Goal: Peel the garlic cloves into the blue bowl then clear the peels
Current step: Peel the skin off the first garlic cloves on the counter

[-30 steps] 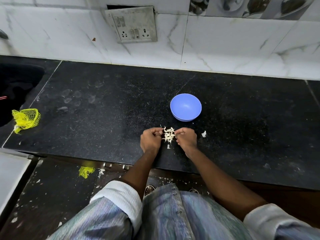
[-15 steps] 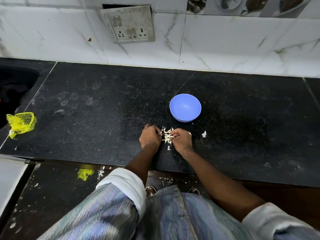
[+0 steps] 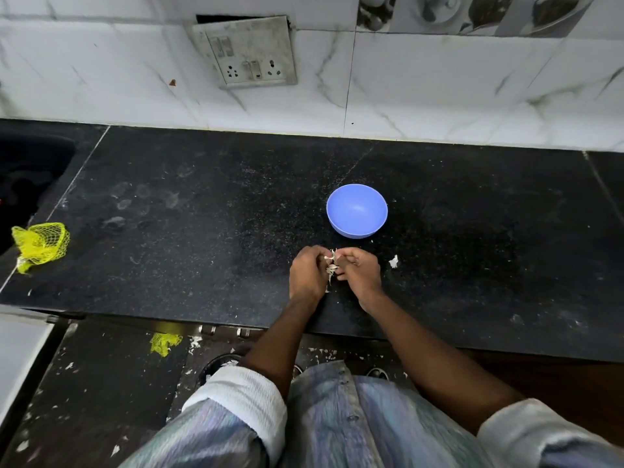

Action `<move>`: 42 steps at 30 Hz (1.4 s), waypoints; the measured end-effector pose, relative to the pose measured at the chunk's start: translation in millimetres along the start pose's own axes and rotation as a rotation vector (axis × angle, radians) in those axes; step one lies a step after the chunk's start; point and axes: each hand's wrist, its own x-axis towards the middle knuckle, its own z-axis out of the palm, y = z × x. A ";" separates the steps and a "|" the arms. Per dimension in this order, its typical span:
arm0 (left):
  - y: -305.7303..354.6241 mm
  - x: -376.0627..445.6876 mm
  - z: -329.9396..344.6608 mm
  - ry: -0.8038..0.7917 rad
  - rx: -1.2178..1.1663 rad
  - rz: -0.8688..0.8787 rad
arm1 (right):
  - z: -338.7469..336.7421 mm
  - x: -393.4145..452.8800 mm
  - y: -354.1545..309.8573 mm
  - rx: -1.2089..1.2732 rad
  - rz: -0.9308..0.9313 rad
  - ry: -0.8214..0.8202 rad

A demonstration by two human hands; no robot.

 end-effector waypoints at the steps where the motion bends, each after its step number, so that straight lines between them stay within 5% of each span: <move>1: 3.4 0.7 1.8 -0.014 -0.016 0.027 | -2.2 -1.6 -2.3 0.078 0.027 -0.020; 5: 12.5 5.5 7.8 -0.025 -0.076 0.064 | -15.9 -6.5 -5.8 0.218 0.111 -0.030; 10: 25.3 -2.0 27.4 0.035 -0.349 -0.148 | -28.3 -6.1 -3.1 0.288 0.144 -0.023; 16: 38.1 -7.5 39.9 0.021 -0.412 -0.204 | -44.0 -12.0 -1.8 0.211 0.118 -0.018; 24: 47.3 -5.9 48.1 0.062 -1.062 -0.633 | -50.5 -13.3 0.8 0.211 0.173 -0.039; 35: 28.8 -9.7 43.2 0.059 -0.707 -0.451 | -61.0 7.6 13.3 -0.367 0.067 0.269; 42: 27.1 -11.4 48.1 -0.002 -0.564 -0.377 | -51.3 5.8 16.2 -0.394 -0.082 0.187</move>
